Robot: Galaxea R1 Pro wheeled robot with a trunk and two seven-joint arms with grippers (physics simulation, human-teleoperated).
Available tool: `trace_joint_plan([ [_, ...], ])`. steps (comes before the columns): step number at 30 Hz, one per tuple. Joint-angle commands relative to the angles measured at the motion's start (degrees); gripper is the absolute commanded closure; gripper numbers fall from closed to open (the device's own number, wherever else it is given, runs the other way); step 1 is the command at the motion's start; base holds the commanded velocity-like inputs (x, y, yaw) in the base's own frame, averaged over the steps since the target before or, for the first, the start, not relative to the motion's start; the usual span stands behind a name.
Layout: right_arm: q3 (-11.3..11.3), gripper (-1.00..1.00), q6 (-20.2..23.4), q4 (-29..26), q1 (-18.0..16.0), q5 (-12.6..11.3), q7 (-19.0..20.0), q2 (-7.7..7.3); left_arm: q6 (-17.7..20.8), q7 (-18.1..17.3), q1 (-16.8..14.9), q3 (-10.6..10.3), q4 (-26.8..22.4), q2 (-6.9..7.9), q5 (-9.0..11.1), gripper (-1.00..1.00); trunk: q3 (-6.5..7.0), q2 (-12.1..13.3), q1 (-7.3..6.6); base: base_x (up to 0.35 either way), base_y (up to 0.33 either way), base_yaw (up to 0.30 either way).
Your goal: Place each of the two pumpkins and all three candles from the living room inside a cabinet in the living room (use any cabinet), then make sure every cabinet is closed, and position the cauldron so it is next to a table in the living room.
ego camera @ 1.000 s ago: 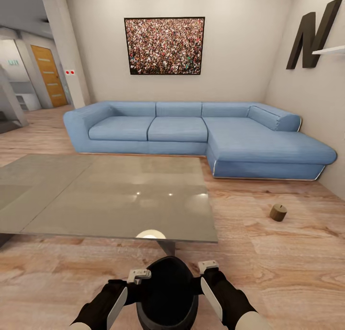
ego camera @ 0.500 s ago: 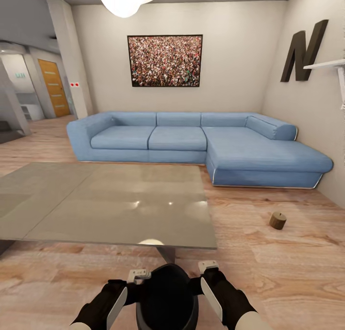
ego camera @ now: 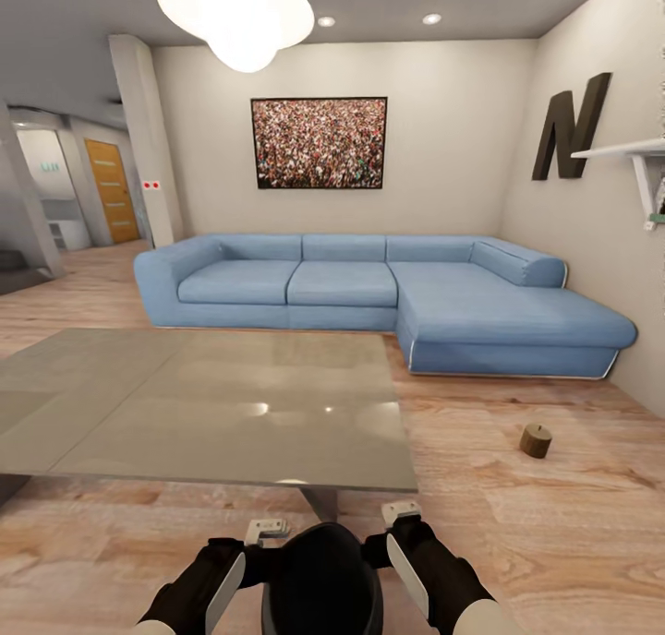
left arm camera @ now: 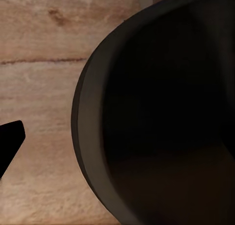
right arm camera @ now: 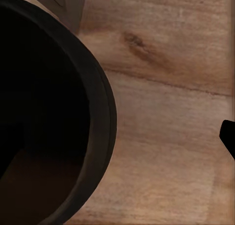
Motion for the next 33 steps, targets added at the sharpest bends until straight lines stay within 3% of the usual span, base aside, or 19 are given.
trace_joint_plan([
  [1, 0.3, -1.0, 0.2, -0.1, 0.0, -0.6, -0.5, -0.04, 0.3, 0.2, 0.0, -0.2, -0.1, 0.03, 0.6, -1.0, 0.17, 0.0, -0.04, 0.0, 0.0, 0.0],
  [33, 0.2, -1.0, 0.2, -0.1, 0.0, -0.7, -0.5, -0.04, 0.0, 0.1, 0.0, -0.1, -0.3, 0.03, 0.7, -1.0, 0.39, 0.0, -0.06, -0.077, 0.017, 0.0],
])
